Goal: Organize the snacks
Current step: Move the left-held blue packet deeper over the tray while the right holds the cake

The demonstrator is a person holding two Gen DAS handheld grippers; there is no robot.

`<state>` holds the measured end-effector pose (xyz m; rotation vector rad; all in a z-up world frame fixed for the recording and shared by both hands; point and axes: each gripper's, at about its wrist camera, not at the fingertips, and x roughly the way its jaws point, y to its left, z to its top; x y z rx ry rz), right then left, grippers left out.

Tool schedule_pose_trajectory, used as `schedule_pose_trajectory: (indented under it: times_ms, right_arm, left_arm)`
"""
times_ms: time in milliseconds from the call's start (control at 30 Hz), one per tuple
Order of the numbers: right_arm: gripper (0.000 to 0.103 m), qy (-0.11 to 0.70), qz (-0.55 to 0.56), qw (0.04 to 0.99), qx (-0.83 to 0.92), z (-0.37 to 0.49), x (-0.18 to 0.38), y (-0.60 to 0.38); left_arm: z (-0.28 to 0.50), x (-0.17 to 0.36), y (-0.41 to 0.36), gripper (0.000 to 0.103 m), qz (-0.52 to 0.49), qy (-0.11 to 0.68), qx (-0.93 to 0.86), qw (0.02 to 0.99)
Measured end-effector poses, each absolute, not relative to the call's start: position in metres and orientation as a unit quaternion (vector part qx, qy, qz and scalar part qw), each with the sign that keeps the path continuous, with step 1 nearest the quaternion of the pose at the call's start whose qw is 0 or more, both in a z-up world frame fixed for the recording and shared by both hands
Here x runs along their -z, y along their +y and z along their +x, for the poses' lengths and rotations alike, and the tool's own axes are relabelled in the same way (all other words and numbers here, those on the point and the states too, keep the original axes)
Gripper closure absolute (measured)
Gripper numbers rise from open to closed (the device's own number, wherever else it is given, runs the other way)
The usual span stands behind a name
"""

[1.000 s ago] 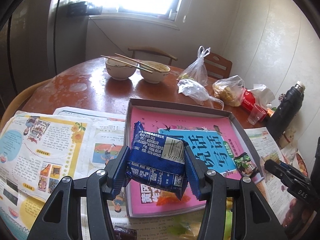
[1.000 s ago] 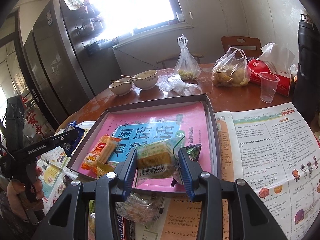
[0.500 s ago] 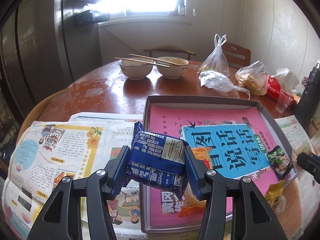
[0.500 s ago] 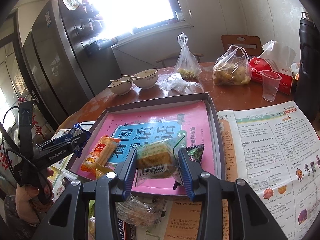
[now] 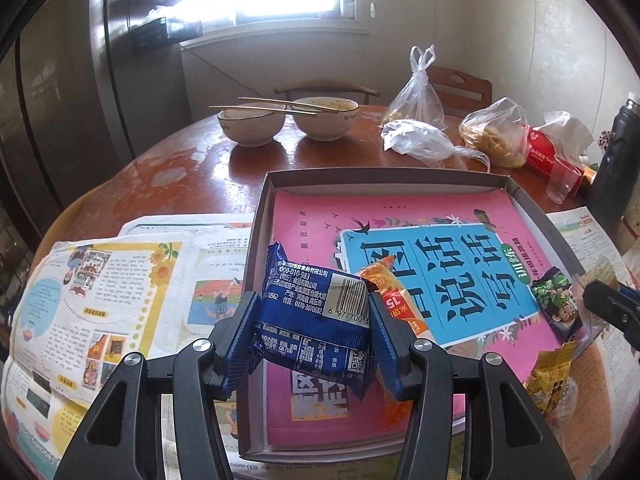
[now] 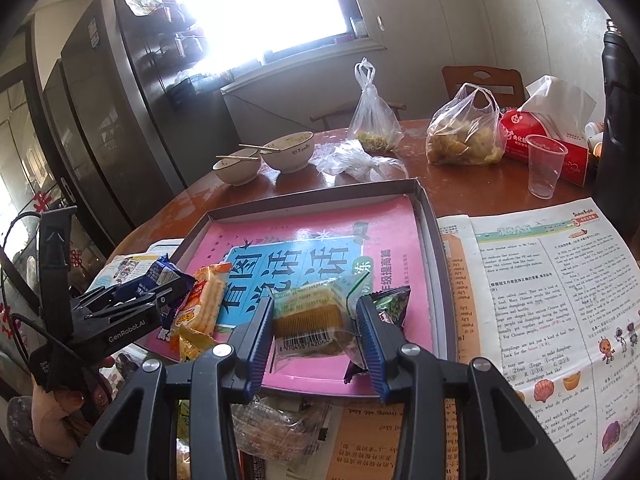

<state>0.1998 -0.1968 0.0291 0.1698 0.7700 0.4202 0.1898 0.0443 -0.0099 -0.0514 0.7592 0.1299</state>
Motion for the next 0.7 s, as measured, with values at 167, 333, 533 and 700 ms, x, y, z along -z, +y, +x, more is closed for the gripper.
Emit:
schedule_pose_trajectory:
  times_ms: [167,333,533,700]
  right_arm:
    - [0.061,0.376,0.078,0.901,-0.202,0.202,-0.024,-0.194]
    - [0.061,0.379,0.073,0.900,-0.203,0.203,-0.022,-0.191]
    - [0.061,0.377,0.064,0.901,-0.206,0.203,-0.020,-0.186]
    - [0.061,0.378,0.059,0.900,-0.211,0.205,-0.016,-0.180]
  left_arm:
    - [0.190,0.011,0.043,0.048,-0.034,0.373,-0.052,0.926]
    - [0.189,0.013,0.042,0.048,-0.043,0.375,-0.041,0.925]
    - [0.190,0.013,0.041,0.048,-0.051,0.380,-0.028,0.923]
    - [0.190,0.015,0.045,0.048,-0.059,0.383,-0.025,0.921]
